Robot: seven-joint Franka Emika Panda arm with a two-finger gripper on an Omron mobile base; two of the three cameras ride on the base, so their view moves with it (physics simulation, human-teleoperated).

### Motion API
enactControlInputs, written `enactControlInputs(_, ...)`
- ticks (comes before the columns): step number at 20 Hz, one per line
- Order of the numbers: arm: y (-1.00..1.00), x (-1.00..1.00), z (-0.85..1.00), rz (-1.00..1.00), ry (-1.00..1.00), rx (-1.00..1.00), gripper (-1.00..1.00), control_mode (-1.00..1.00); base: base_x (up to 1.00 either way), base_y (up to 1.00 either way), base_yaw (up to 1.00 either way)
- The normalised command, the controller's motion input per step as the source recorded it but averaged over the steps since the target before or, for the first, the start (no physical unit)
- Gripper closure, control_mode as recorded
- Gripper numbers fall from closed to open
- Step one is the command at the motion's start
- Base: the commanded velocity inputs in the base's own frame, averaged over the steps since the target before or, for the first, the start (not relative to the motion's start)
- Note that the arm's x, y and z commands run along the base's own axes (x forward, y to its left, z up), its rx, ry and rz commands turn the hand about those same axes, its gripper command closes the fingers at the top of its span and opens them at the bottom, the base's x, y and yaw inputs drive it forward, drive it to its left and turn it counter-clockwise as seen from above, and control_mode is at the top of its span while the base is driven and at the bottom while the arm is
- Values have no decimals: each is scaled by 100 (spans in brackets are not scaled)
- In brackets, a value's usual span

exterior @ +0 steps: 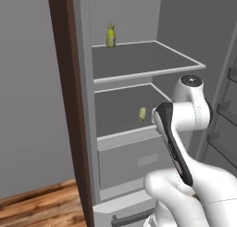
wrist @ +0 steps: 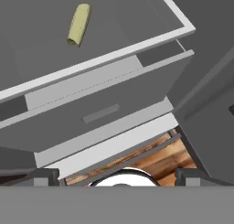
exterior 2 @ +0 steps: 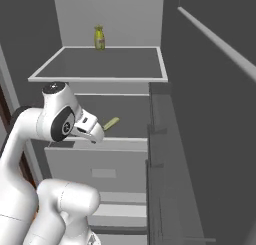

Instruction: Retrieve the butter from the fridge and place it on a plate on the dining table. Then retrieve the butter knife by the fridge and place it near the plate.

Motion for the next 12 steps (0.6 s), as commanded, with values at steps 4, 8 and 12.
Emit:
enactControlInputs(4,0,3,-3,2,-4,0,-100,-100,10,0,2)
enactControlInputs(8,0,46,-14,5,-6,4,-100,-100,0,0,0)
enactControlInputs(12,0,74,-8,5,-4,6,-100,-100,0,0,0)
